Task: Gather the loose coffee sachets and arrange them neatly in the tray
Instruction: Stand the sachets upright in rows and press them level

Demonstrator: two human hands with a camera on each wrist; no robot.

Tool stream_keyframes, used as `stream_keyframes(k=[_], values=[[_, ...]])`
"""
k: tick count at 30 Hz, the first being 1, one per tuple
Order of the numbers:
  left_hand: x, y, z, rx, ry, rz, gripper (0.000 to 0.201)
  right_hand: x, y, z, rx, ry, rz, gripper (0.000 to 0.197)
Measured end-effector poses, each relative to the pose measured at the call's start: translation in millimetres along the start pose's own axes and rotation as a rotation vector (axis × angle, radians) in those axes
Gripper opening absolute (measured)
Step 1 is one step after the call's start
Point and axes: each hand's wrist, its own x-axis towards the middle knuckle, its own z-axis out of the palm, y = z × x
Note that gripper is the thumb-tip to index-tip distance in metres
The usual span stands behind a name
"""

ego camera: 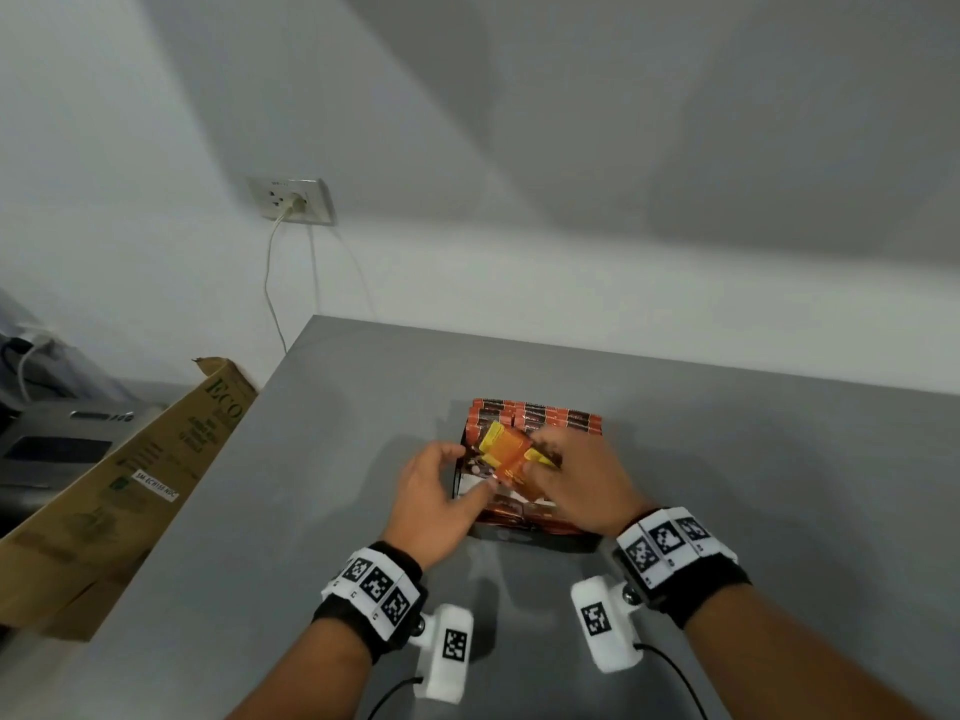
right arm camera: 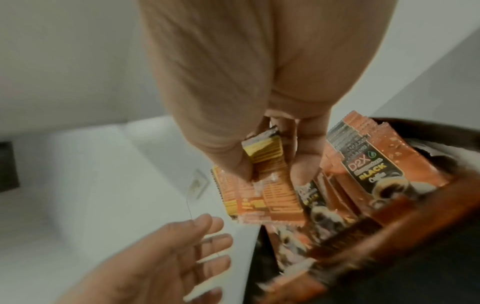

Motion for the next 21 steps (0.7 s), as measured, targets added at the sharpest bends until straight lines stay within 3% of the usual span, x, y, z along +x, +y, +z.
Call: stream_keyframes(k=[3,5,8,10,14,17,21], values=[[6,33,0,-0.303,-0.030,-0.015,0.061,-9,-11,-16,0.410,0.024,0.111,0.012],[10,54,6,-0.609,-0.096,-0.102,0.071,-16,-20,-21,0.671,0.001,0.168,0.017],[13,81,15,-1.042,-0.309,-0.281,0.042,-23,-27,-20,0.923,-0.044,0.212,0.020],[13,92,19,-1.148,-0.376,-0.352,0.037,-29,-31,-21,0.911,0.005,0.241,0.013],[17,100,25,-1.200,-0.229,-0.354,0.034,-38,-30,-33,0.483,0.292,0.216,0.028],[15,102,28,-1.192,-0.200,-0.307,0.032,-44,-26,-38,0.607,0.237,0.223,0.041],[10,102,34,-1.183,-0.191,-0.280,0.037,-47,-22,-35,0.652,0.257,0.179,0.030]])
